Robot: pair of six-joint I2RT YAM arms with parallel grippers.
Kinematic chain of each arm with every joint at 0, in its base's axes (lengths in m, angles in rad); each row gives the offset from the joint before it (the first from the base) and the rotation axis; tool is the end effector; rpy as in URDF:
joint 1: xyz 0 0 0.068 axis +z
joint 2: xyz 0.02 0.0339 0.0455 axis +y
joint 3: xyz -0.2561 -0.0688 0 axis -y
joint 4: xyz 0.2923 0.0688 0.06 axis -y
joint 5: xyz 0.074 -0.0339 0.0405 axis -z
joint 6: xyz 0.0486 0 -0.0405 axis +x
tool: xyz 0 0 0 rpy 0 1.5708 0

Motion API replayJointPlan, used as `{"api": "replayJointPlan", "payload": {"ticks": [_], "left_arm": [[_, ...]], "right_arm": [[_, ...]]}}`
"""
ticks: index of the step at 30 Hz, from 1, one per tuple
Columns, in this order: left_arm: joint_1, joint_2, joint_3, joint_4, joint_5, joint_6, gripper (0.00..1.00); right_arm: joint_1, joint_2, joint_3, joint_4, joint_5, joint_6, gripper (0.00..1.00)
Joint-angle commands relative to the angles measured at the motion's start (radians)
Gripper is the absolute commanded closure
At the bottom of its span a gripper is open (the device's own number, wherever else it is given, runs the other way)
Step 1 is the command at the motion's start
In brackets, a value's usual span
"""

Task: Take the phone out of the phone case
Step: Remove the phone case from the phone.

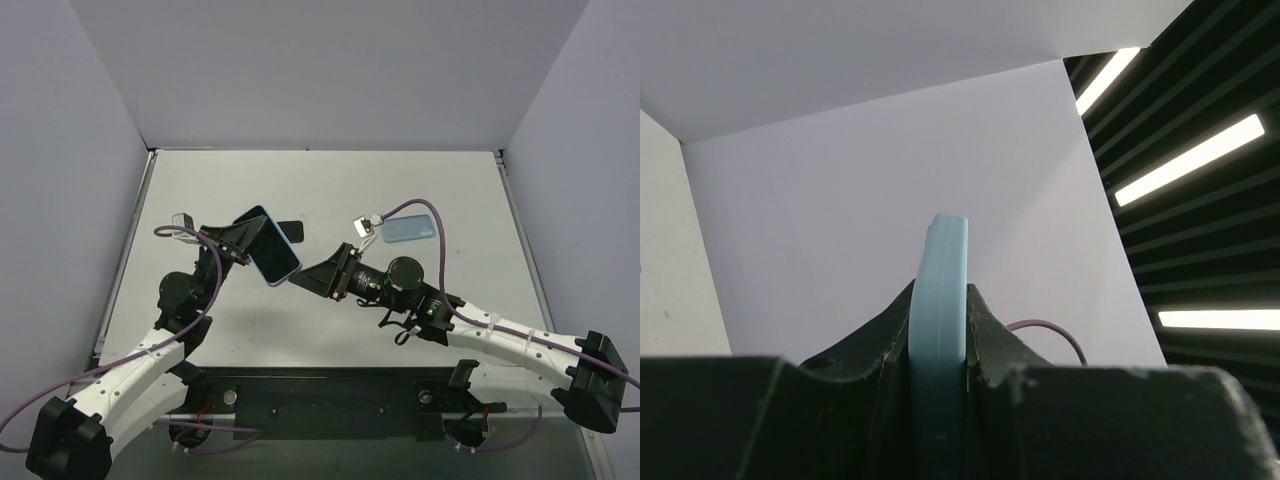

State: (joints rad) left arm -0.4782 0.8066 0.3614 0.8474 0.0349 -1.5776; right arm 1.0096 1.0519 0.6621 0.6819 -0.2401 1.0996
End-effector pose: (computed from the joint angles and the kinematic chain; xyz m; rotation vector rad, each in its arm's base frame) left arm 0.2169 -0.1144 0.2746 -0.6903 1.1964 -1.8001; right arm 0.1511 0.2620 0.3152 -0.1813 1.5583 1.9035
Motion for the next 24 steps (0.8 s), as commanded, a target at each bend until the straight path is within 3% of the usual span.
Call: {"api": "replayJointPlan", "payload": {"ticks": [1, 7, 10, 17, 24], "left_arm": [[-0.014, 0.002, 0.027, 0.14, -0.026, -0.036, 1.0], [-0.014, 0.002, 0.024, 0.142, -0.027, -0.035, 1.0], [-0.014, -0.001, 0.036, 0.133, -0.053, -0.018, 1.0], [-0.014, 0.005, 0.044, 0.128, -0.04, -0.007, 1.0], [-0.014, 0.003, 0.037, 0.134, -0.035, -0.027, 1.0]], "right_arm": [[0.01, 0.031, 0.063, 0.079, -0.007, -0.018, 0.64], [0.03, 0.005, 0.058, 0.064, -0.007, -0.032, 0.63], [0.044, -0.047, 0.033, 0.035, 0.016, -0.043, 0.56], [0.04, -0.115, 0.07, -0.065, 0.042, -0.087, 0.57], [0.029, -0.067, 0.103, -0.018, 0.028, -0.084, 0.59]]}}
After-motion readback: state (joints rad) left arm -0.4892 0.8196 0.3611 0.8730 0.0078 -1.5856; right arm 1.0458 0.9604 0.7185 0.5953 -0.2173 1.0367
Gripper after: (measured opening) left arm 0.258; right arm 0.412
